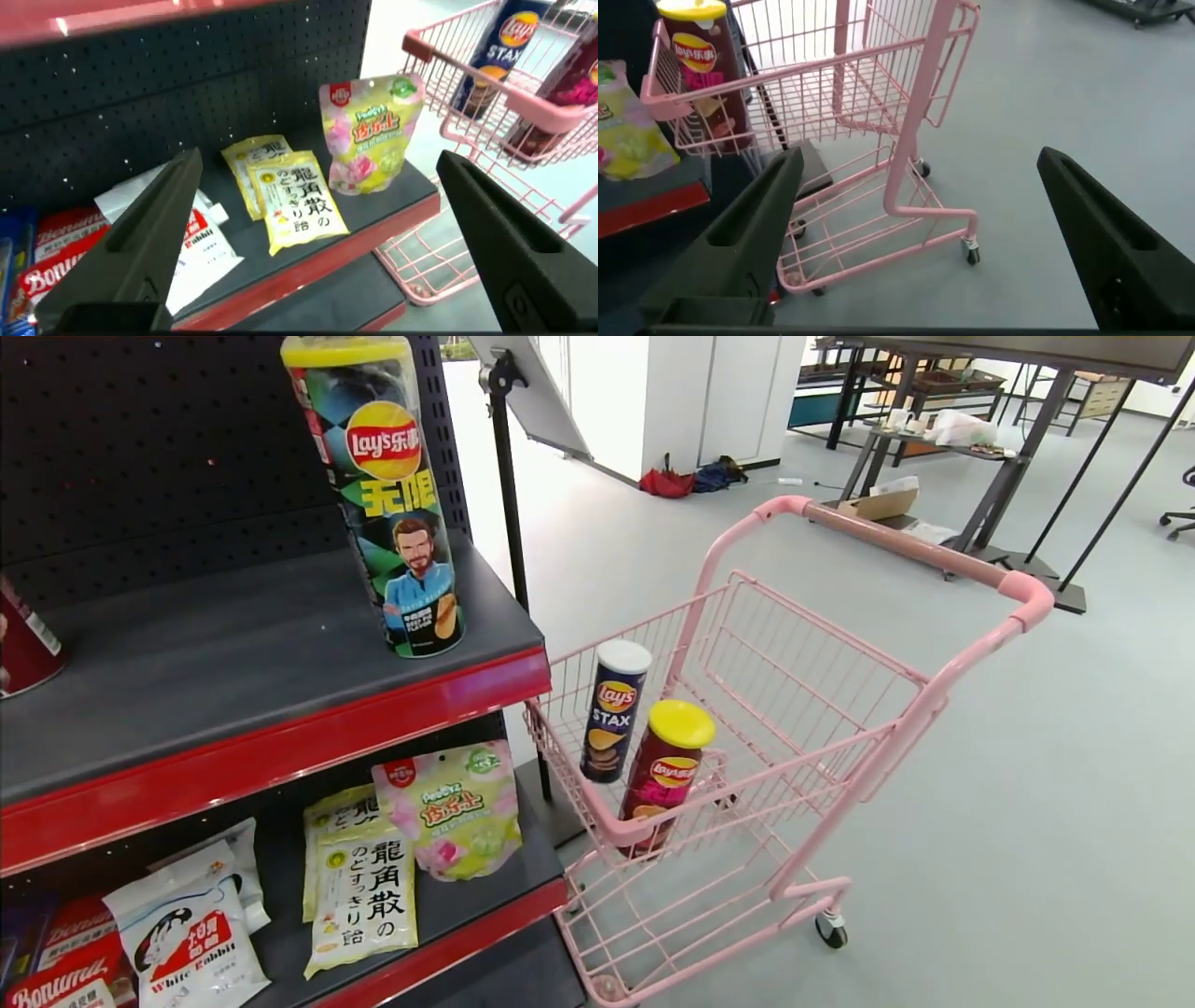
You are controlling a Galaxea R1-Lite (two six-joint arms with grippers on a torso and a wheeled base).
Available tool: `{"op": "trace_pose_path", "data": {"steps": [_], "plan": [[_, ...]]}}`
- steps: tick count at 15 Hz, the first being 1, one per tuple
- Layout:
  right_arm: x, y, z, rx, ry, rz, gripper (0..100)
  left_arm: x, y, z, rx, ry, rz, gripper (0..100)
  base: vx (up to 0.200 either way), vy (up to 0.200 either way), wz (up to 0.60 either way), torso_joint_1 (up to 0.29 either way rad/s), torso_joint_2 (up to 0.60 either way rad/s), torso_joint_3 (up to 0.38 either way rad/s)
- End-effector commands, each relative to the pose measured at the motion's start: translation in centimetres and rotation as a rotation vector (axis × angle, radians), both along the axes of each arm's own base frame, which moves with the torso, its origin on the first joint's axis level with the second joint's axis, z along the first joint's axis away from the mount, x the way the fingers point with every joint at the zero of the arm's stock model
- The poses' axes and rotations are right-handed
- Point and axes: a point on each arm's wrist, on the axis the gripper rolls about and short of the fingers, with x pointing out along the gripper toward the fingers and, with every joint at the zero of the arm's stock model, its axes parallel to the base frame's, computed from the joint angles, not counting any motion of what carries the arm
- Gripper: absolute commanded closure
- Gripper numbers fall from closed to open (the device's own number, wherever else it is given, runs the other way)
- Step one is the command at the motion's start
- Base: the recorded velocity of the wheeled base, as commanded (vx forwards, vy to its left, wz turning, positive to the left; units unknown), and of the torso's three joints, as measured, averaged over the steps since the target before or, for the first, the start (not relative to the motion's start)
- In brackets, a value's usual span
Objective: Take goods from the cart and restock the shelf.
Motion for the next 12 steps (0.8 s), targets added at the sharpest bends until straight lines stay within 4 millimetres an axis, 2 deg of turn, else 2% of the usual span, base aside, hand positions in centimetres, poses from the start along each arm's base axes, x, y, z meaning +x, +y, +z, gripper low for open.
{"op": "trace_pose_path", "data": {"steps": [1,5,9,10,11,12], "plan": [[0.0,0.0,0.0,-0.002,0.0,0.001,0,0.0,0.0,0.0,0.0,0.0,0.001,0,0.0,0.0,0.0,-0.144,0.52,0.378],[0.0,0.0,0.0,-0.003,0.0,0.001,0,0.0,0.0,0.0,0.0,0.0,0.001,0,0.0,0.0,0.0,-0.104,0.43,0.332],[0.0,0.0,0.6,-0.011,-0.005,0.009,0,0.0,0.0,0.0,-0.002,0.001,0.001,0,0.0,0.0,0.0,-0.013,0.07,0.055],[1.7,0.1,9.8,0.067,0.008,0.049,0,0.0,0.0,0.0,0.001,0.001,0.001,0,0.0,0.0,0.0,0.0,0.0,0.0],[4.3,0.2,14.1,0.159,0.043,0.081,0,0.0,0.0,0.0,0.001,0.001,0.001,0,0.0,0.0,0.0,0.0,0.0,0.0],[6.7,0.7,15.4,0.144,0.112,0.221,0,0.0,0.0,0.0,0.001,0.001,-0.001,0,0.0,0.0,0.0,0.0,0.0,0.0]]}}
